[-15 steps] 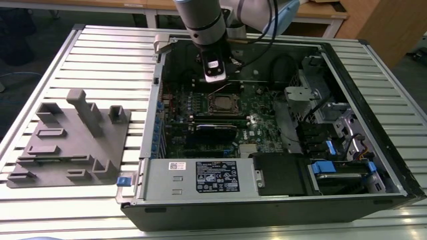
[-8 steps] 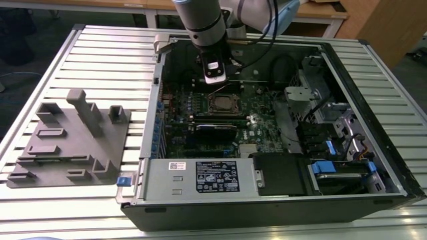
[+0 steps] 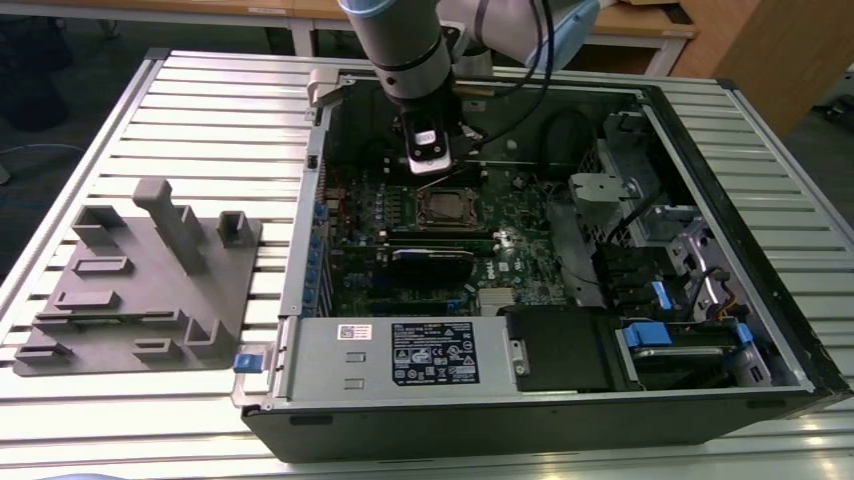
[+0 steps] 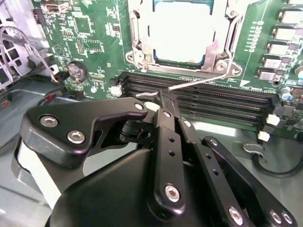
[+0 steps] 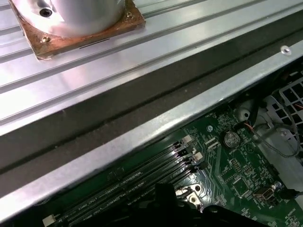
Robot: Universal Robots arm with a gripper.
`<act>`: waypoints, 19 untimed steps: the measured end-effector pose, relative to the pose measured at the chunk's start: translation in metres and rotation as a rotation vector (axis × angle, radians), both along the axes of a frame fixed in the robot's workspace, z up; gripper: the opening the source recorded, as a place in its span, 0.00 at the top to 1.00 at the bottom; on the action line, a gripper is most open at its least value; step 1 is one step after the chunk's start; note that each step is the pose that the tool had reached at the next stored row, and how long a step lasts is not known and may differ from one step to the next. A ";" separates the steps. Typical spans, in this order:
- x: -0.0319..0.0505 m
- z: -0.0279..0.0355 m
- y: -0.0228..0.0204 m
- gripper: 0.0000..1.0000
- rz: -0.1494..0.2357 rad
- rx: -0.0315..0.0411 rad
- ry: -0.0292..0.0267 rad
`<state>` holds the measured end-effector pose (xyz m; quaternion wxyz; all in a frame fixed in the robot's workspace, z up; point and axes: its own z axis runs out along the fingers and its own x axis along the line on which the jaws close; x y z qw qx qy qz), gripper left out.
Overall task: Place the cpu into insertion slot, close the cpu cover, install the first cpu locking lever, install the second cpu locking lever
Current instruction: 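Install the first cpu locking lever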
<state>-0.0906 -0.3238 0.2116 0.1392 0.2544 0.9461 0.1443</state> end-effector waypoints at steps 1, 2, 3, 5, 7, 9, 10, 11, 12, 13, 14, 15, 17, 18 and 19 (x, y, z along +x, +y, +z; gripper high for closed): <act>0.0008 -0.0004 -0.0001 0.89 -0.002 0.0000 0.0000; 0.0017 -0.0008 -0.0002 0.89 -0.003 -0.0001 0.0000; 0.0025 -0.0011 -0.0002 0.89 -0.003 0.0000 0.0000; 0.0025 -0.0011 -0.0002 0.89 -0.004 -0.0001 0.0001; 0.0026 -0.0011 -0.0002 0.89 -0.004 -0.0001 0.0001; 0.0029 -0.0024 -0.0002 0.89 -0.004 0.0001 0.0000; 0.0032 -0.0033 -0.0002 0.89 -0.003 0.0000 0.0000; 0.0036 -0.0044 -0.0002 0.89 -0.003 0.0000 0.0000; 0.0040 -0.0053 -0.0002 0.89 -0.004 -0.0001 0.0000; 0.0045 -0.0061 -0.0002 0.89 -0.004 -0.0002 0.0001; 0.0051 -0.0069 -0.0002 0.89 -0.003 -0.0003 0.0001; 0.0058 -0.0076 -0.0002 0.89 -0.004 -0.0003 0.0000; 0.0069 -0.0085 -0.0002 0.89 -0.004 -0.0003 0.0001; 0.0069 -0.0088 -0.0002 0.89 -0.004 -0.0004 0.0001; 0.0069 -0.0088 -0.0002 0.89 -0.004 -0.0005 0.0002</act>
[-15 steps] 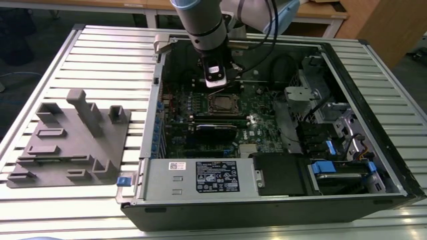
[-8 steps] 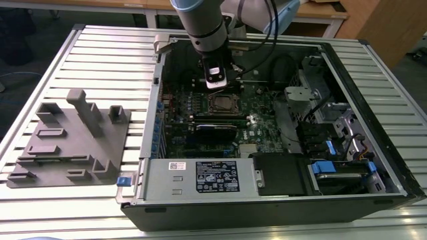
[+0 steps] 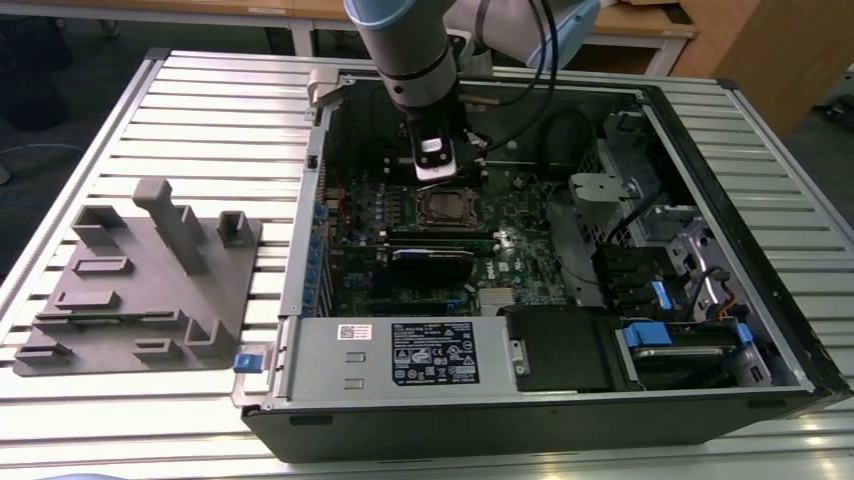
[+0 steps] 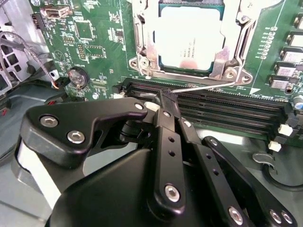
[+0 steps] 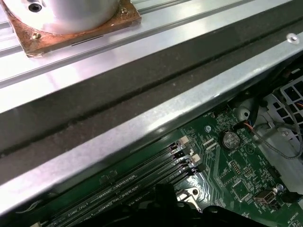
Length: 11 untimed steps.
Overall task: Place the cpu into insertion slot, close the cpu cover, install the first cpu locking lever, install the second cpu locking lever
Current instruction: 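Install the first cpu locking lever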
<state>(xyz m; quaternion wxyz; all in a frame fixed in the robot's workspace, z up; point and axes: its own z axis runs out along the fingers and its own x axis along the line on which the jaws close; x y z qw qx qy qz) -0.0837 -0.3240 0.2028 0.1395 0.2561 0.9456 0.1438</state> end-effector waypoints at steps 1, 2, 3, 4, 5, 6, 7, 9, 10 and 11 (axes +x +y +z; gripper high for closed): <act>0.0000 0.0000 0.0000 0.89 0.000 -0.0001 0.0000; 0.0000 -0.0001 0.0000 0.89 0.000 0.0000 0.0000; 0.0001 -0.0002 0.0000 0.89 0.000 0.0001 -0.0001; 0.0001 -0.0008 0.0001 0.89 0.000 0.0005 -0.0005; 0.0001 -0.0018 0.0001 0.89 0.000 0.0004 -0.0004; 0.0001 -0.0029 0.0000 0.89 0.000 -0.0003 -0.0002; 0.0002 -0.0041 0.0000 0.89 0.000 -0.0013 -0.0003; 0.0002 -0.0061 0.0000 0.89 0.000 -0.0058 -0.0002; 0.0003 -0.0066 0.0001 0.89 0.000 -0.0101 -0.0001; 0.0004 -0.0069 0.0002 0.89 0.000 -0.0131 -0.0001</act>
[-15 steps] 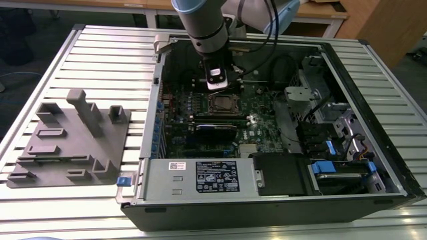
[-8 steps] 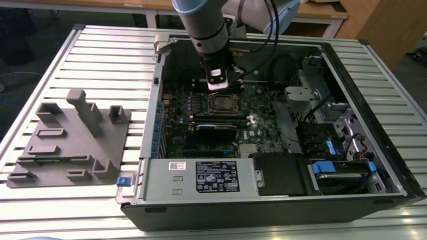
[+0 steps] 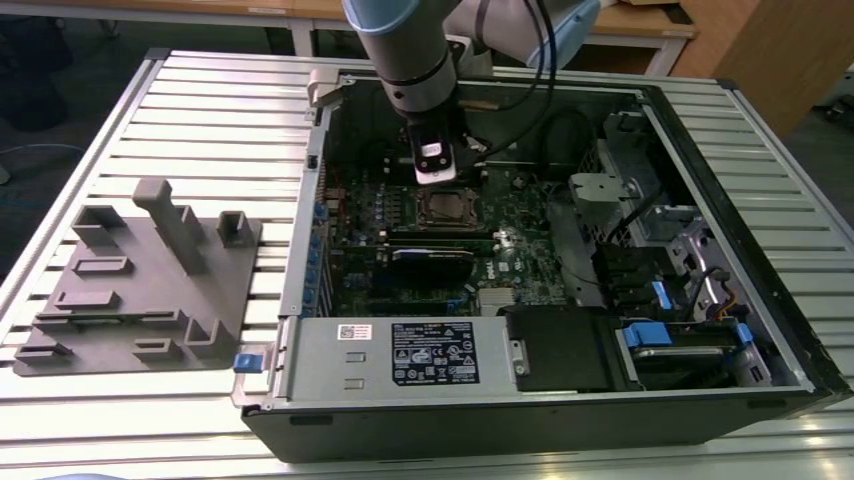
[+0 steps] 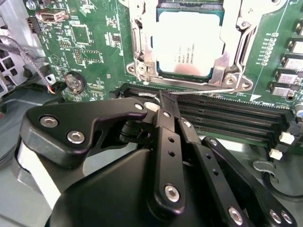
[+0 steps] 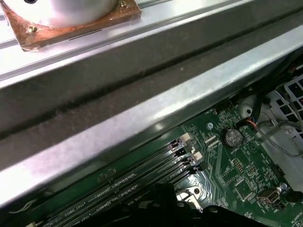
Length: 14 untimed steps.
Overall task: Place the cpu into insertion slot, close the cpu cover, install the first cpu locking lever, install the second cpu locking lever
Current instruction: 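Install the first cpu locking lever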
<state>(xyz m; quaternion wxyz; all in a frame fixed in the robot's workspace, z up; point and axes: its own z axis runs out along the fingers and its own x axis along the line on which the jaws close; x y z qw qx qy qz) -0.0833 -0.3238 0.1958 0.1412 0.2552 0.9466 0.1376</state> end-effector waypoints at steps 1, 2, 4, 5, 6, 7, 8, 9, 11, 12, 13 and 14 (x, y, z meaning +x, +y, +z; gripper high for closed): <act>0.0001 -0.0003 0.0001 0.89 0.000 -0.0008 0.0000; 0.0002 -0.0006 0.0003 0.89 0.000 -0.0017 -0.0001; 0.0004 -0.0013 0.0006 0.89 0.000 -0.0059 -0.0001; 0.0006 -0.0016 0.0007 0.89 0.000 -0.0083 -0.0002; 0.0006 -0.0021 0.0008 0.89 -0.001 -0.0114 -0.0002; 0.0007 -0.0025 0.0009 0.89 -0.001 -0.0141 -0.0001; 0.0008 -0.0031 0.0010 0.89 0.000 -0.0159 -0.0001; 0.0008 -0.0038 0.0011 0.89 -0.001 -0.0172 -0.0001; 0.0008 -0.0048 0.0012 0.89 -0.001 -0.0194 -0.0005; 0.0008 -0.0049 0.0014 0.89 -0.001 -0.0210 -0.0004; 0.0007 -0.0049 0.0014 0.89 -0.001 -0.0217 -0.0003; 0.0007 -0.0049 0.0014 0.89 -0.001 -0.0218 -0.0004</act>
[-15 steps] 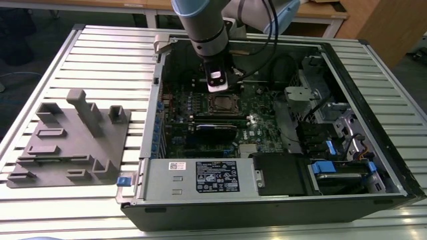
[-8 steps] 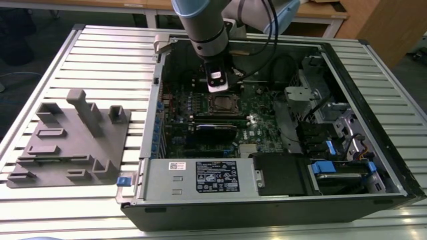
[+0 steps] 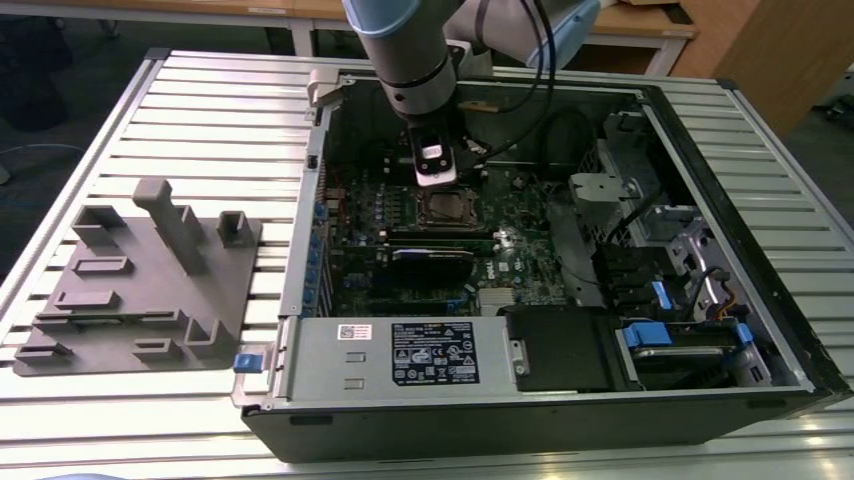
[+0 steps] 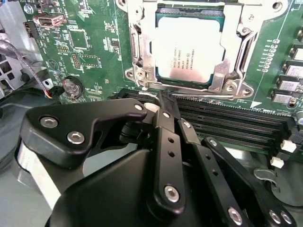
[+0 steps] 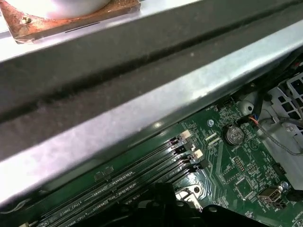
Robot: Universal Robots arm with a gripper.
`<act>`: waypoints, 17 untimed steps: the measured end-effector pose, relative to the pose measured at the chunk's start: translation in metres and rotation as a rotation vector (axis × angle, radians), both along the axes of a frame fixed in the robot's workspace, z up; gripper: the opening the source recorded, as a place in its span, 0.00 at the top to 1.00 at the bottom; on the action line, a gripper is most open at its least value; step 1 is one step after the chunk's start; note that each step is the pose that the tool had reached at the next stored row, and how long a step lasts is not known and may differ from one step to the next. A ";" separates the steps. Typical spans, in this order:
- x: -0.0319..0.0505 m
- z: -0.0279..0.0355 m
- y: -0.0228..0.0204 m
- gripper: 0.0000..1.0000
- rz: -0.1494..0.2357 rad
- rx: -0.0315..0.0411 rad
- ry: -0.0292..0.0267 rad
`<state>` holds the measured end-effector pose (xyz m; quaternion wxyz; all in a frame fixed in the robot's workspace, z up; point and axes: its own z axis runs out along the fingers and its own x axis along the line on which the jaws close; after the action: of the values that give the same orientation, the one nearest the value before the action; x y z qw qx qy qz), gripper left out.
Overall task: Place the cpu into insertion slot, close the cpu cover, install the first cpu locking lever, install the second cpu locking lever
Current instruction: 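Install the first cpu locking lever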
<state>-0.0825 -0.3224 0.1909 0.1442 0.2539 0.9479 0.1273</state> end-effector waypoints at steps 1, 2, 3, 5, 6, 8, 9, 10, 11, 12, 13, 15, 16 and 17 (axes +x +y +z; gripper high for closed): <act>0.0000 0.0000 0.0000 0.89 0.000 -0.0001 0.0000; 0.0000 -0.0001 0.0001 0.89 0.000 -0.0031 -0.0002; 0.0001 -0.0003 0.0001 0.89 0.000 -0.0113 -0.0002; 0.0001 -0.0012 0.0001 0.89 0.000 -0.0233 -0.0003; 0.0000 -0.0015 0.0000 0.89 0.000 -0.0307 -0.0001; 0.0000 -0.0020 0.0001 0.89 0.000 -0.0367 0.0001; 0.0000 -0.0022 0.0003 0.89 0.000 -0.0369 0.0002; 0.0000 -0.0025 0.0005 0.89 0.000 -0.0368 0.0001; 0.0000 -0.0028 0.0007 0.89 0.000 -0.0369 0.0001; -0.0001 -0.0031 0.0010 0.89 0.000 -0.0368 0.0000; -0.0001 -0.0034 0.0014 0.89 0.000 -0.0365 -0.0002; 0.0000 -0.0037 0.0027 0.89 0.000 -0.0360 -0.0001; 0.0000 -0.0037 0.0033 0.89 0.000 -0.0361 -0.0002; 0.0000 -0.0037 0.0041 0.89 0.000 -0.0360 -0.0001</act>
<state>-0.0825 -0.3183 0.1872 0.1488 0.2513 0.9500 0.1103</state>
